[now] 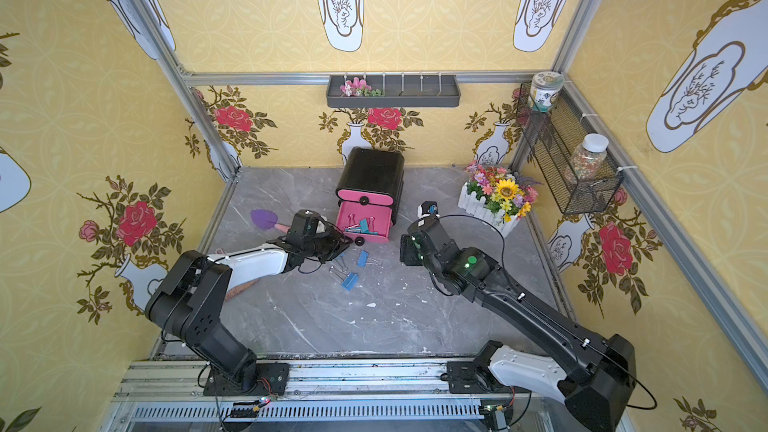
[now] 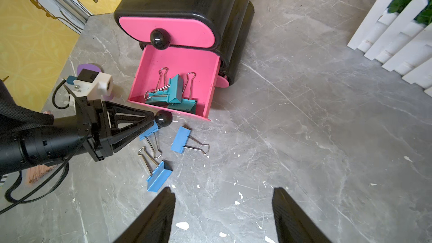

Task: Put the binder clips in the drawer according to color
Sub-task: Close the drawer in the storage box.

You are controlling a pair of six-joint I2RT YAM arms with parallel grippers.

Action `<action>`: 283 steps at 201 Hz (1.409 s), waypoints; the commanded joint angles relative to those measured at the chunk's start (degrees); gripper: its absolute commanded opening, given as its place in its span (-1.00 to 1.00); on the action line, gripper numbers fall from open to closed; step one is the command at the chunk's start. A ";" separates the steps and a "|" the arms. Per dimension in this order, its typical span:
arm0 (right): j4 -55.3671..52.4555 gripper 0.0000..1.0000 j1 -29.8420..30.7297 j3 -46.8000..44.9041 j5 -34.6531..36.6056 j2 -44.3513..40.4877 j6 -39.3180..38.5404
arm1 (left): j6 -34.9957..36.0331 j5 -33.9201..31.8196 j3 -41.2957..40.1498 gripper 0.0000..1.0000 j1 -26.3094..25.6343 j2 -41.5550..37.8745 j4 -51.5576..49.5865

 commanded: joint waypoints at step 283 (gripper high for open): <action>-2.28 0.41 -0.56 -2.72 1.50 -2.38 0.86 | 7.13 -6.17 20.98 -0.46 -1.25 12.65 -3.31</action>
